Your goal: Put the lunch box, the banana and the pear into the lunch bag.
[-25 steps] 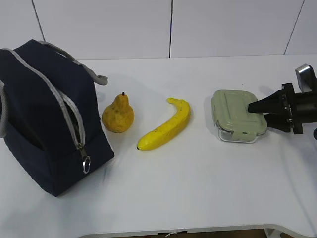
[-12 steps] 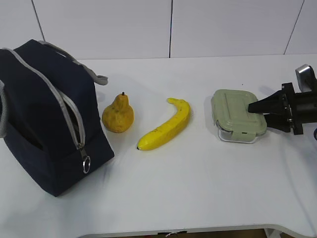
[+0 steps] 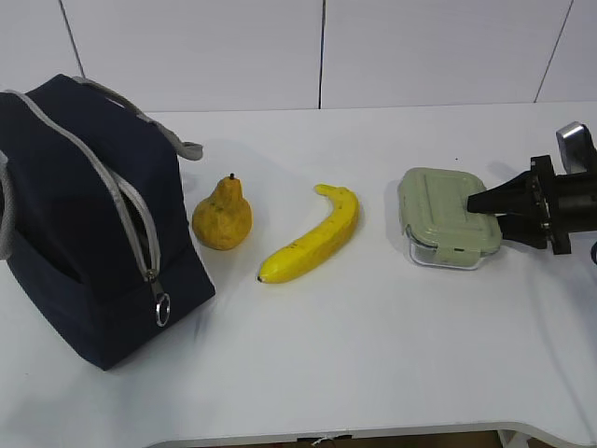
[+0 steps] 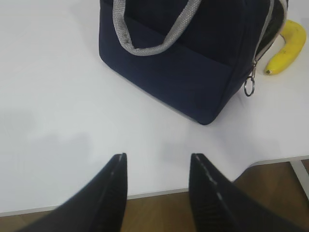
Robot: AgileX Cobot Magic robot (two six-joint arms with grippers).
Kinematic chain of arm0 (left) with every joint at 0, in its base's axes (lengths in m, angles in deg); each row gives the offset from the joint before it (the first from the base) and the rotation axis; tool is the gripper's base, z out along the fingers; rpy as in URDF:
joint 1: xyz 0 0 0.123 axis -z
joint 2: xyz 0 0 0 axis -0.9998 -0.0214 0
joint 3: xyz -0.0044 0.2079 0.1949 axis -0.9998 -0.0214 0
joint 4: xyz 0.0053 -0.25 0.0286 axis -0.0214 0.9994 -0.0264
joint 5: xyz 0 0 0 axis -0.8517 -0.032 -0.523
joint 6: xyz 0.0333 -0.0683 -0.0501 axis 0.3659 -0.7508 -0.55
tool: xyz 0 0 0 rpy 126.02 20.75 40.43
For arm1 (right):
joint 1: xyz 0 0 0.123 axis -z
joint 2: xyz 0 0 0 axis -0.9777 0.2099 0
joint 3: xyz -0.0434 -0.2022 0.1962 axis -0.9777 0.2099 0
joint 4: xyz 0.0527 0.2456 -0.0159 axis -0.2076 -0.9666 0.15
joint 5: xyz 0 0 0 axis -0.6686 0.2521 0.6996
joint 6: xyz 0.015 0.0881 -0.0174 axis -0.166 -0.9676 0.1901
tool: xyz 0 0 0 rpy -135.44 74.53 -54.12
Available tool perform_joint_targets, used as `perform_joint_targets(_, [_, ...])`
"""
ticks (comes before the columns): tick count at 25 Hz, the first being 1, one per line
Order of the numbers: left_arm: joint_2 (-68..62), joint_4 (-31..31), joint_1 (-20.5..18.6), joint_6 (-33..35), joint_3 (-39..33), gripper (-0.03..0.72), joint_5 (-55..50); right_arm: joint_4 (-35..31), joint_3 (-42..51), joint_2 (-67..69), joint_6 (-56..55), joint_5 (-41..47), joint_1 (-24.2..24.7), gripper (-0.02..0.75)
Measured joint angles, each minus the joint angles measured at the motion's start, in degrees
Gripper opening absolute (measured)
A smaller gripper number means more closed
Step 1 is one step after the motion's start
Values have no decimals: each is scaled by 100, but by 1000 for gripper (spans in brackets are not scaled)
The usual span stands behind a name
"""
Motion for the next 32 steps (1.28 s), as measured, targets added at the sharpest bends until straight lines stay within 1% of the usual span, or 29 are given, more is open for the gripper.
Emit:
perform_joint_targets(3, [0, 0, 0, 0, 0, 305, 0, -36, 0, 0, -66, 0, 0, 370])
perform_joint_targets(4, [0, 0, 0, 0, 0, 305, 0, -51, 0, 0, -133, 0, 0, 385])
perform_joint_targets(6, [0, 0, 0, 0, 0, 305, 0, -59, 0, 0, -211, -10, 0, 369])
perform_joint_targets(27, [0, 0, 0, 0, 0, 305, 0, 266, 0, -200, -588, -167, 0, 369])
perform_joint_targets(32, [0, 0, 0, 0, 0, 305, 0, 304, 0, -293, -645, -181, -74, 369])
